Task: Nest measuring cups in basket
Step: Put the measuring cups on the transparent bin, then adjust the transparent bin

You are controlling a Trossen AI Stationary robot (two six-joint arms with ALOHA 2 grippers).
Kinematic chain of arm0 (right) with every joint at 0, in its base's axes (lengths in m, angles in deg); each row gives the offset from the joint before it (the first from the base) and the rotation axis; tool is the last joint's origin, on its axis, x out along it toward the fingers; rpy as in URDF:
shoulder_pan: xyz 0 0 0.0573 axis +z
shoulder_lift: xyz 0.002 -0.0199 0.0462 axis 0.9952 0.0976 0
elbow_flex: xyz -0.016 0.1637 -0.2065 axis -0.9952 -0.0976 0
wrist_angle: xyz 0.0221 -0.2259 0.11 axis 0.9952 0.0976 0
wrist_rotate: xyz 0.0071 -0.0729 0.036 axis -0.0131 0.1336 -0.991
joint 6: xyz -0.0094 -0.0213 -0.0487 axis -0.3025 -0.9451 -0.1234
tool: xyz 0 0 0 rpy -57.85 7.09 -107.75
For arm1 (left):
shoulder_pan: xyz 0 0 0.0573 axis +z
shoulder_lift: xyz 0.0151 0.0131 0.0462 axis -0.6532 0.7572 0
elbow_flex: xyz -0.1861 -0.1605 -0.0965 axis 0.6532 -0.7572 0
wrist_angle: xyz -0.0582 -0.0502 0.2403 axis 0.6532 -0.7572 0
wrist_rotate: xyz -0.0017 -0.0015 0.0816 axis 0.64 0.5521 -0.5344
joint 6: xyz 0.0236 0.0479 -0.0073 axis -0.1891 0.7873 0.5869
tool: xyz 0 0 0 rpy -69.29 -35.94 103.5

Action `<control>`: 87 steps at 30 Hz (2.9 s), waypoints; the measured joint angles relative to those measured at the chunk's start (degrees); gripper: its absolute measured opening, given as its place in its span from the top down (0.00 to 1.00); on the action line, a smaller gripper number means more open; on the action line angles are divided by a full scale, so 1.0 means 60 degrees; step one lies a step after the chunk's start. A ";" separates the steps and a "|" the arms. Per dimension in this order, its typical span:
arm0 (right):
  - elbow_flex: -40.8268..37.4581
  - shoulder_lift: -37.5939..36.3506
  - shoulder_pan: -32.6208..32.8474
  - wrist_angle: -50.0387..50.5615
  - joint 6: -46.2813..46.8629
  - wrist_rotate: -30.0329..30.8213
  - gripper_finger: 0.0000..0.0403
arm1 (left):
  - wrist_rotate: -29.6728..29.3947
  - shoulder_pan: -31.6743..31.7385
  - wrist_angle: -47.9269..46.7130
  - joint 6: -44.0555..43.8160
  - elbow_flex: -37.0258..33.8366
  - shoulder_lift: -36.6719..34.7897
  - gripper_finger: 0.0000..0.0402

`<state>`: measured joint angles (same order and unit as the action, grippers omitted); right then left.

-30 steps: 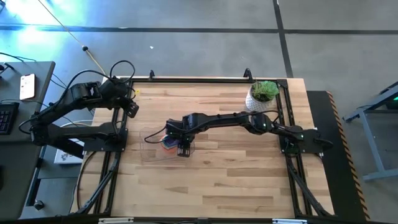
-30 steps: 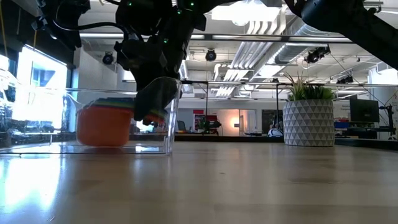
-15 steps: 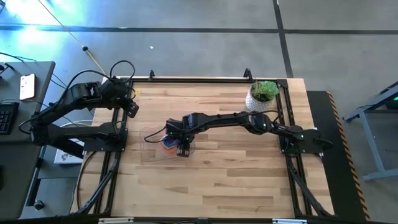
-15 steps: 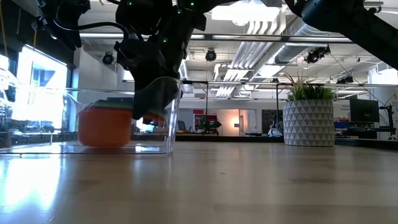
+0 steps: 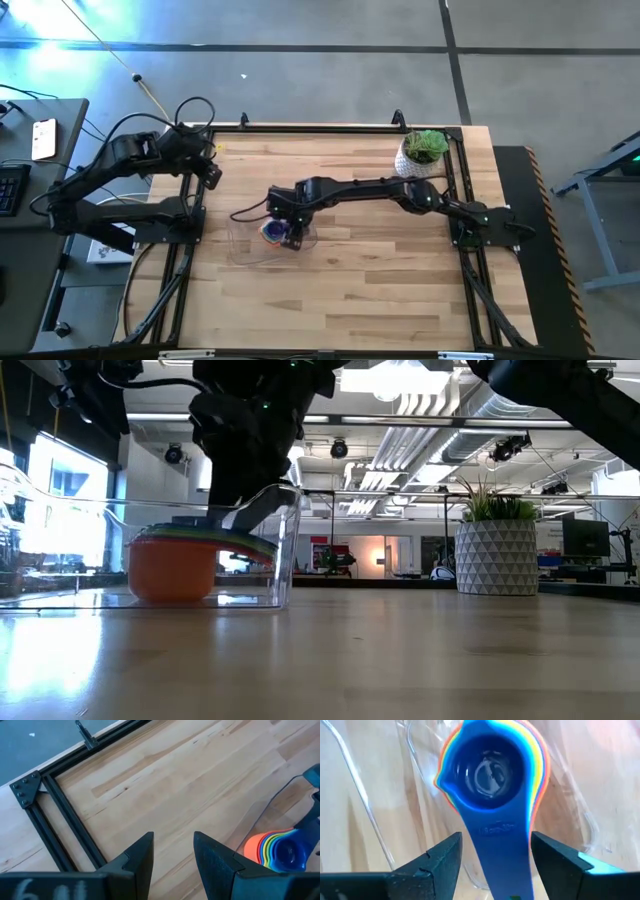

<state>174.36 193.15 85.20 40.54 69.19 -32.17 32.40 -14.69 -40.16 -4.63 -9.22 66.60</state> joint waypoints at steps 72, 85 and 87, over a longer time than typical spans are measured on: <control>-0.2758 -0.4524 0.0549 0.1334 0.5331 0.5540 0.44 | 0.3137 -0.1322 1.3413 0.1166 -0.9683 -0.6776 0.67; -0.5174 -0.4517 0.0998 0.0465 0.8262 0.5423 0.44 | 0.3183 -0.1322 1.3373 0.1222 -0.9683 -0.6772 0.67; -0.5628 -0.4521 0.1063 -0.0154 0.8580 0.5320 0.44 | 0.3183 -0.1322 1.3370 0.1222 -0.9683 -0.6772 0.67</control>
<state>140.59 166.03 91.58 39.62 120.67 -0.25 51.50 -22.63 40.06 2.70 -67.32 25.97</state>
